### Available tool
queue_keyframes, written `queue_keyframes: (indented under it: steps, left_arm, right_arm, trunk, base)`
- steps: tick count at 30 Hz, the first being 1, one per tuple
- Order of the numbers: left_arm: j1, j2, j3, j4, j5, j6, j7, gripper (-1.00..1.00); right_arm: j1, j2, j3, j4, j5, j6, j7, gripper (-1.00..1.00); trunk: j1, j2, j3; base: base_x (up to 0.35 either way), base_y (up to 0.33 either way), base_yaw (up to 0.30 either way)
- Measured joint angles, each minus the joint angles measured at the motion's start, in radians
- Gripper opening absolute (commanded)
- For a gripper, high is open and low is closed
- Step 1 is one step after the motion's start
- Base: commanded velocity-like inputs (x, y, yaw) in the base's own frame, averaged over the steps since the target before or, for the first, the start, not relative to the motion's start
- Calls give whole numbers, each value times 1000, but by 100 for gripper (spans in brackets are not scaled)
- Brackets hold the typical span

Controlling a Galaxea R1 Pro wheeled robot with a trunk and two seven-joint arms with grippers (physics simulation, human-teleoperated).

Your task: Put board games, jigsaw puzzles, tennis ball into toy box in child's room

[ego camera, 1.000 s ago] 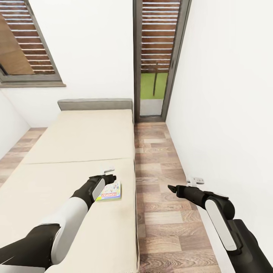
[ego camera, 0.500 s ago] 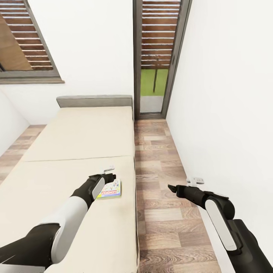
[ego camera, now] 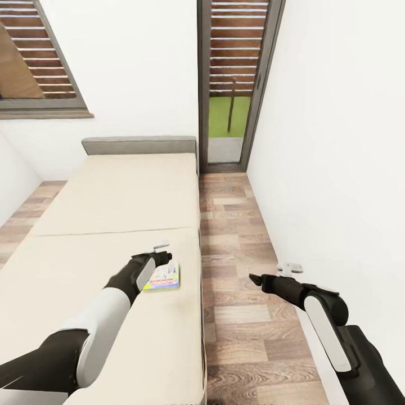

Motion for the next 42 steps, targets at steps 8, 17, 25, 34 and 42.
queue_keyframes:
  steps: [8,17,25,34,42]
  left_arm:
    - [-1,2,-1,-43,-1,1,1,100]
    - [-2,3,-1,-71,-1,3,6,100]
    - [-2,7,1,-96,-1,2,9,100]
    - [-1,10,0,-119,-1,0,7,100]
    - [-2,10,1,-120,-1,-2,5,100]
  right_arm:
    - [0,13,6,0,0,-2,-2,100]
    - [0,81,11,1,15,-1,-10,100]
    - [0,92,11,0,17,-1,-10,100]
    - [0,93,6,1,18,-1,-8,100]
    - [0,94,6,2,19,-1,-9,100]
  trunk:
    - [0,0,-13]
    - [0,0,-28]
    - [0,0,-41]
    - [0,0,-56]
    - [0,0,-69]
  base:
    - [0,0,0]
    - [0,0,0]
    - [0,0,0]
    - [0,0,0]
    - [0,0,0]
